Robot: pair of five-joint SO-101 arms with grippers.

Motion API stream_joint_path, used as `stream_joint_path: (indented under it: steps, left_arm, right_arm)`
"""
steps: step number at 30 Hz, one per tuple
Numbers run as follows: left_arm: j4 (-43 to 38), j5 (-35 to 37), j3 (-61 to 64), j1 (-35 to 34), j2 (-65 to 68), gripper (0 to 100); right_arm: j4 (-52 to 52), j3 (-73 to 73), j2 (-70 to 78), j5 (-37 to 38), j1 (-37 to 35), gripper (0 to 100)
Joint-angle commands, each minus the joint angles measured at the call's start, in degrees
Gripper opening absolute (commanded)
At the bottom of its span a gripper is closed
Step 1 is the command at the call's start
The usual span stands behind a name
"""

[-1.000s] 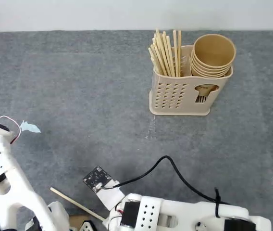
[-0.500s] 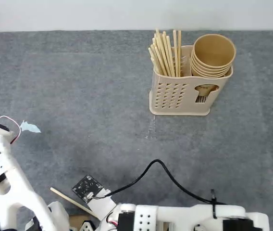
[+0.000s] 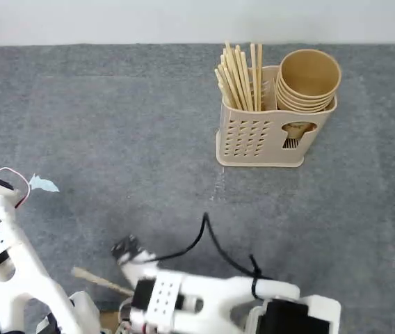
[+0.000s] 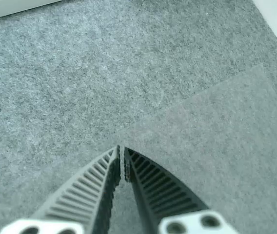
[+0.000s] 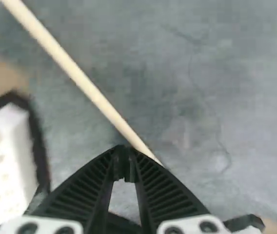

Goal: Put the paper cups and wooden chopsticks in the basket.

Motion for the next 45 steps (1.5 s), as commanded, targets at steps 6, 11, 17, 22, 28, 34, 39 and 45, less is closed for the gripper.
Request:
stream_joint_path:
  steps: [6, 11, 17, 22, 28, 34, 39, 45]
  left_arm:
    - [-0.6, 0.4, -0.5, -0.1, -1.6, 1]
    - [-0.6, 0.4, -0.5, -0.3, -1.6, 1]
    - [-0.6, 0.4, -0.5, -0.3, -1.6, 1]
    - [-0.6, 0.4, -0.5, -0.1, -1.6, 1]
    - [-0.6, 0.4, -0.5, -0.1, -1.6, 1]
    - [-0.8, 0.4, 0.0, -0.1, -1.6, 1]
    - [-0.8, 0.4, 0.0, -0.3, -1.6, 1]
    - [-0.9, 0.4, 0.0, -0.1, -1.6, 1]
  right_arm:
    - [0.8, -2.4, -4.4, 8.7, 17.7, 0.8]
    - [-1.4, -2.4, -11.1, 19.5, 24.7, 0.8]
    - [1.6, -1.9, -18.3, 32.0, 22.5, 0.8]
    - [2.8, -1.9, -16.1, 27.7, 13.3, 2.3]
    - [-1.2, -1.9, -8.1, 21.2, 2.5, 19.3]
    - [-9.5, -2.0, 1.4, 19.4, -2.2, 17.9]
    - [-10.0, -3.6, 4.7, 19.4, -2.2, 14.5]
    - [-7.0, -5.6, 5.0, 19.5, -2.0, 0.9]
